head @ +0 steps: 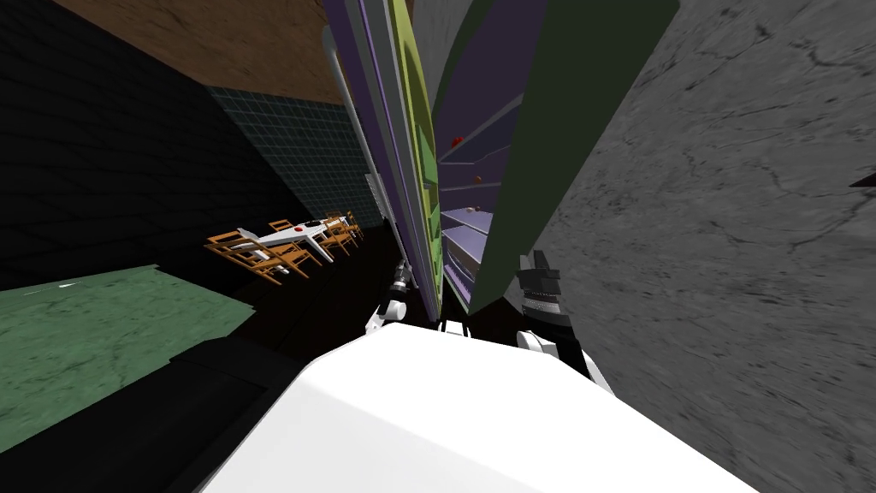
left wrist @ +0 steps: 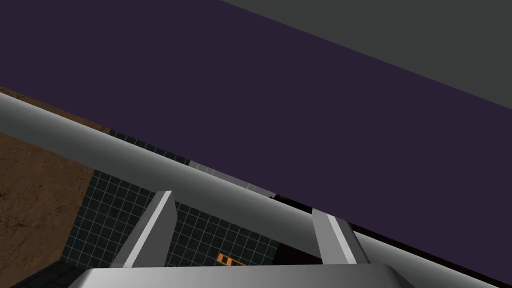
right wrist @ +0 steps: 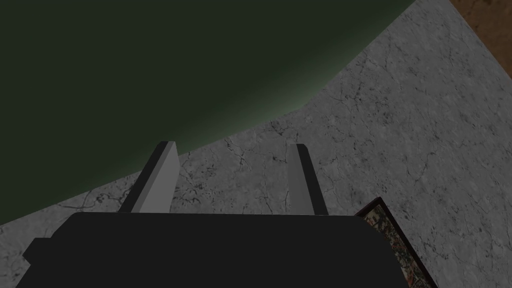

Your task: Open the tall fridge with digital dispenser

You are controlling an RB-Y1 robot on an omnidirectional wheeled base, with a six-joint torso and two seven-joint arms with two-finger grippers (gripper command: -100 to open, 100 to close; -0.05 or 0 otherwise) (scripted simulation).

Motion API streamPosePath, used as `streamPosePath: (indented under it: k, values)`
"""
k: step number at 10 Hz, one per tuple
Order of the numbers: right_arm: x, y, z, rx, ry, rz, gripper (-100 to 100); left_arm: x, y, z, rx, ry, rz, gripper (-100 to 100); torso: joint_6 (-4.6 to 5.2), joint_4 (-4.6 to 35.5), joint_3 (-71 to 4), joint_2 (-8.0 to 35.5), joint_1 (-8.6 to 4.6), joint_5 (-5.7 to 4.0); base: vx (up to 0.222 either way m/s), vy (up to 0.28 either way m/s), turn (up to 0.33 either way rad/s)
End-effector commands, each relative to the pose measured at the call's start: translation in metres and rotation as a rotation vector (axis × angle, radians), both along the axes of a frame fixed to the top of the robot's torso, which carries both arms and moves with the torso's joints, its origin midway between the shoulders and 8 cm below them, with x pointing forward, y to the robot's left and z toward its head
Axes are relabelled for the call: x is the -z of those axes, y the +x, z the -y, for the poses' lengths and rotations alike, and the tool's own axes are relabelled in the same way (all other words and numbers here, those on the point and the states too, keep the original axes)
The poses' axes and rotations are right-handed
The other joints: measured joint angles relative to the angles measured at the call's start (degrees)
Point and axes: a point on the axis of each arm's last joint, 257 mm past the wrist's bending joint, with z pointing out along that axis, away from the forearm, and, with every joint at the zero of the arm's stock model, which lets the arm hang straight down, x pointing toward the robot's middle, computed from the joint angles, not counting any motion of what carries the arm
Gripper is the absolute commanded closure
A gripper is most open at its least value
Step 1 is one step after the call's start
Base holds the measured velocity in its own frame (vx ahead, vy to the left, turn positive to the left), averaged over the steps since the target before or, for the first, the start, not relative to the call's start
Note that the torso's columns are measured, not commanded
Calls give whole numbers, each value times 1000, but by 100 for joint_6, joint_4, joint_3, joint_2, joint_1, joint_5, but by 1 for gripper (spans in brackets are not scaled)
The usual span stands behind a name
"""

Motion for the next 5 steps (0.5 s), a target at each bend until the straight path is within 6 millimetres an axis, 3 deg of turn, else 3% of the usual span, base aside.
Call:
streamPosePath:
  k: [1,3,5]
  values:
    - [0,0,0,0,0,0,0,0,0,3,3,-3,9,100,-13,-2,12,11,2,4,-29,7,-11]
    - [0,0,0,0,0,0,0,-3,1,10,30,-3,14,100,-27,-18,-2,-7,74,24,-1,221,-110]
    - [0,0,0,0,-1,0,0,-7,1,17,58,-3,17,100,-34,-13,2,-2,58,23,0,297,-98]
